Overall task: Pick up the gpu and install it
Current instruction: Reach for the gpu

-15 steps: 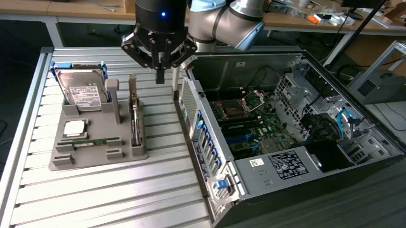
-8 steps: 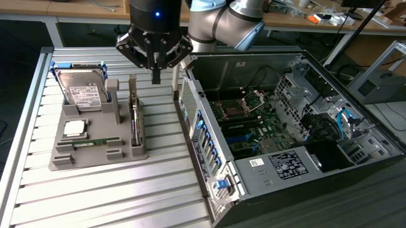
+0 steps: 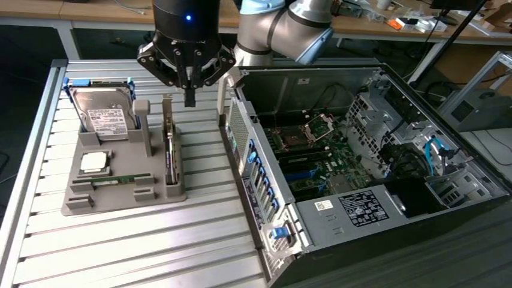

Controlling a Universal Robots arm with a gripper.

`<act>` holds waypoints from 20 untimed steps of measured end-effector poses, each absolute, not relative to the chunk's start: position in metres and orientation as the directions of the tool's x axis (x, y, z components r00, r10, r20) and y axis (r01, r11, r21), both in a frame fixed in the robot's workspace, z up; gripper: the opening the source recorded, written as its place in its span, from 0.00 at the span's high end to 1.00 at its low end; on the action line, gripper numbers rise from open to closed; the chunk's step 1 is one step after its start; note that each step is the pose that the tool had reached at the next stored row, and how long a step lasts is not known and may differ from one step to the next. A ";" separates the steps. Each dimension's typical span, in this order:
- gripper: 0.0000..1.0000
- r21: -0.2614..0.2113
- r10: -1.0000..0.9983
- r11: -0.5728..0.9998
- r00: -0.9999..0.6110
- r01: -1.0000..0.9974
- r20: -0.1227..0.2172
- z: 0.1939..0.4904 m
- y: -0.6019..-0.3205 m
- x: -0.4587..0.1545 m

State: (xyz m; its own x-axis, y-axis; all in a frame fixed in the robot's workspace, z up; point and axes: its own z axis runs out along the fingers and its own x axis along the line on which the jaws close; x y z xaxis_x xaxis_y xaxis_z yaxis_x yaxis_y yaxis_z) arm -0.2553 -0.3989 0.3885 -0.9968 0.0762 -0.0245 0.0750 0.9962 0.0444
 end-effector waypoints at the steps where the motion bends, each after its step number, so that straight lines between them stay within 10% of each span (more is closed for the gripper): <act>1: 0.89 0.044 0.076 0.996 -0.997 0.075 -0.024 0.389 -0.399 -0.257; 20: 0.89 0.044 0.076 0.996 -0.997 0.075 -0.024 0.388 -0.399 -0.273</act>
